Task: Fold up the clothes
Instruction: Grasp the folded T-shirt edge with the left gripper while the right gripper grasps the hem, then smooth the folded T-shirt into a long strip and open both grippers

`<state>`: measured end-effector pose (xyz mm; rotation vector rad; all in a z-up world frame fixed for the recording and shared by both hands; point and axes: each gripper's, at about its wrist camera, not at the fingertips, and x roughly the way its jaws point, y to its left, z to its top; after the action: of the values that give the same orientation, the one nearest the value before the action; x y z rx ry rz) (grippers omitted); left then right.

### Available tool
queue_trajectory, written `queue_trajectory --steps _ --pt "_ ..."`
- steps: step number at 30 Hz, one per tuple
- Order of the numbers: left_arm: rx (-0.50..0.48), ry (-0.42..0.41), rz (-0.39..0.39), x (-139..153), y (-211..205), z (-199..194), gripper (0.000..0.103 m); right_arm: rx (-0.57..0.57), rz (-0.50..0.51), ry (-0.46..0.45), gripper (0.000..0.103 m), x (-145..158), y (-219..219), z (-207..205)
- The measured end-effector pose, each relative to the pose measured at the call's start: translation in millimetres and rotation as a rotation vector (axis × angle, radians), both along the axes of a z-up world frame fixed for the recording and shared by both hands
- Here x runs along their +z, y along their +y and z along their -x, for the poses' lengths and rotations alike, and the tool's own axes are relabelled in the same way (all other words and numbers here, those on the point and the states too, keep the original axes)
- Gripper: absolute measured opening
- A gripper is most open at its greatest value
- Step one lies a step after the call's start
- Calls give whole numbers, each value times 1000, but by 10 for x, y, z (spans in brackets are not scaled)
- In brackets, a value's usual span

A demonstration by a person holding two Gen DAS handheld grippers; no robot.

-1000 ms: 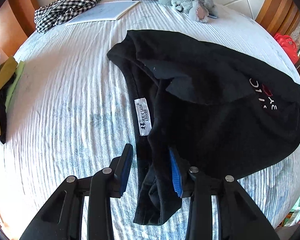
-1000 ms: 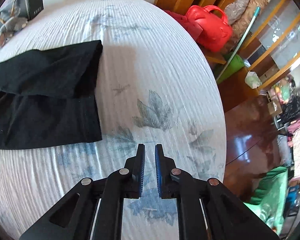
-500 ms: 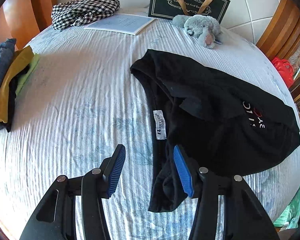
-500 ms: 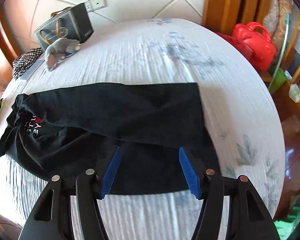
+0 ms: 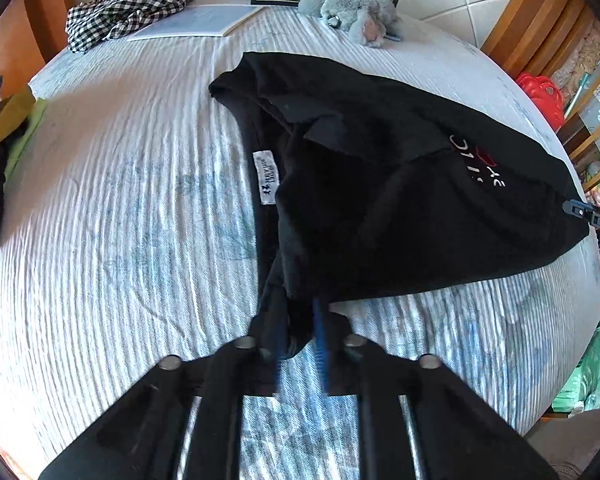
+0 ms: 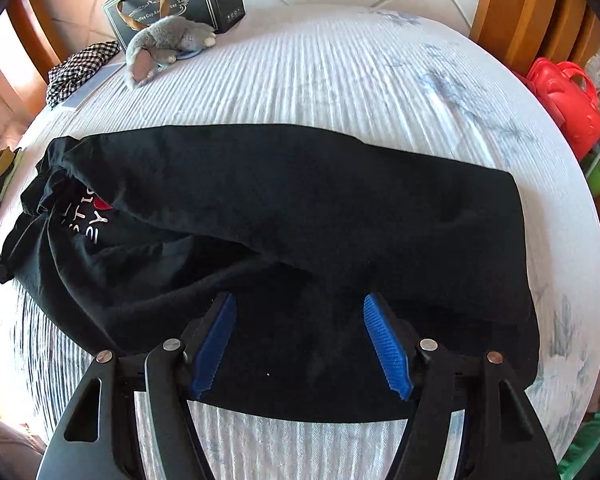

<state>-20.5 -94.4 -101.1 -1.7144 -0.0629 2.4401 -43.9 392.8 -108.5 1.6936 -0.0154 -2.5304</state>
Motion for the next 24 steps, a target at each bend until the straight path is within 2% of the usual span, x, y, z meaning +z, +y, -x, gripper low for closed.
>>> queue_trajectory --steps 2,4,6,8,9,11,13,15,16,17,18,20,23,24 --pt "33 18 34 25 -71 95 6 -36 -28 -24 44 -60 90 -42" --pt "62 38 98 31 -153 216 6 -82 -57 -44 43 -121 195 -82" --pt "79 -3 127 -81 -246 346 8 -119 -26 -31 41 -143 320 -133" --pt "84 -32 152 -128 -291 419 17 -136 -41 -47 36 -144 364 -143" --pt "83 -31 171 -101 -294 431 27 -137 -57 -62 36 -143 373 -151" --pt "93 -1 165 61 -318 411 39 -149 -88 -86 37 -133 415 -193" --pt "87 40 148 248 -305 398 41 -178 -100 -84 37 -69 494 -272" --pt "59 98 127 444 -219 410 47 -200 -93 -43 38 107 570 -352" --pt "54 124 130 510 -141 421 48 -211 -90 -23 45 196 609 -392" --pt "49 150 133 575 -62 432 49 -209 -82 6 57 287 645 -411" --pt "44 176 136 640 17 442 49 -191 -75 38 62 377 688 -409" --pt "54 218 143 740 195 439 49 -159 -65 87 63 509 805 -359" --pt "62 226 73 767 599 425 54 -119 -46 125 63 592 1054 -172" --pt "64 225 71 714 777 411 56 -108 -32 129 63 590 1156 -81"
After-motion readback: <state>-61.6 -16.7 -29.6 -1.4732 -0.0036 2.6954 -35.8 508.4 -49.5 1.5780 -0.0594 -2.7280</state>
